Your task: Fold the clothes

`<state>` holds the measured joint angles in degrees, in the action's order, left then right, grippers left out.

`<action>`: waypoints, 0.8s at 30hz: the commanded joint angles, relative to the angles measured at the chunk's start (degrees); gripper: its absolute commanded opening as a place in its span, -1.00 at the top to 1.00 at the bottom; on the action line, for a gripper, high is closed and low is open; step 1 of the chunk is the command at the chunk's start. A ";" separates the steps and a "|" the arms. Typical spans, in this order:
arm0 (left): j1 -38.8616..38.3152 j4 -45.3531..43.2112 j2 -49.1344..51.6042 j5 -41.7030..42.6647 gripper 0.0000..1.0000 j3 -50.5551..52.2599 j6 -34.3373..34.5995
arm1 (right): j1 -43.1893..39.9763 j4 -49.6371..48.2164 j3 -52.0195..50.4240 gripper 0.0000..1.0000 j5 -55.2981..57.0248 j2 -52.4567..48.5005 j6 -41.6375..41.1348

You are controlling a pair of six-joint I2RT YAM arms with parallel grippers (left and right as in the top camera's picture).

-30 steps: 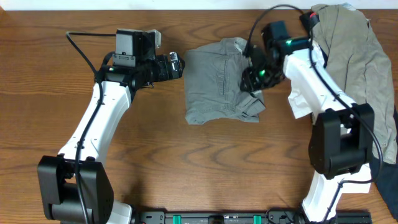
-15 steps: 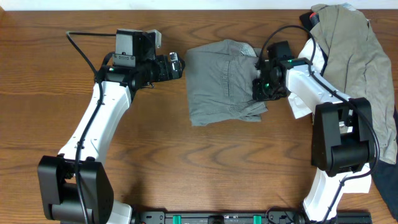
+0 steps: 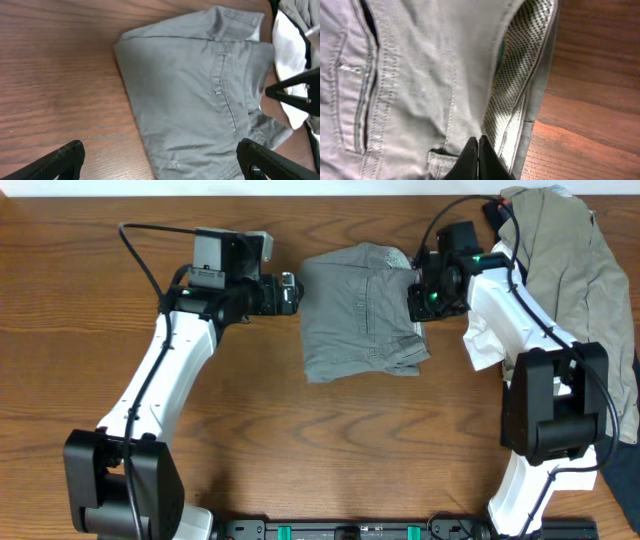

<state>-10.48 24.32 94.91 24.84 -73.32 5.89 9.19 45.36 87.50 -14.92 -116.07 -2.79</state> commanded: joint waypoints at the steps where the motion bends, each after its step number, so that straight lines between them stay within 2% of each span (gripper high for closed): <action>1: -2.89 0.22 -0.57 -0.46 -0.98 0.15 -1.88 | -1.77 -0.02 1.07 0.97 -1.18 1.44 -1.16; 9: -15.37 -10.12 0.66 -0.50 -0.97 0.15 -1.55 | -11.80 1.49 7.06 0.97 -6.43 2.51 -3.17; 15: -23.39 -17.22 8.04 -0.57 -0.96 0.13 0.22 | -17.33 4.81 8.55 0.97 -8.98 2.54 -2.14; 22: -26.36 -21.05 16.90 -5.55 -0.83 0.11 0.81 | -17.79 7.04 8.48 0.98 -8.90 2.54 0.98; 24: -26.36 -21.40 18.38 -9.40 -0.79 0.11 0.76 | -17.75 6.95 8.48 0.97 -8.92 2.54 0.96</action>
<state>-37.23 3.73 112.29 20.84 -73.30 6.24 -8.88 52.27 95.09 -22.59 -115.13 -3.31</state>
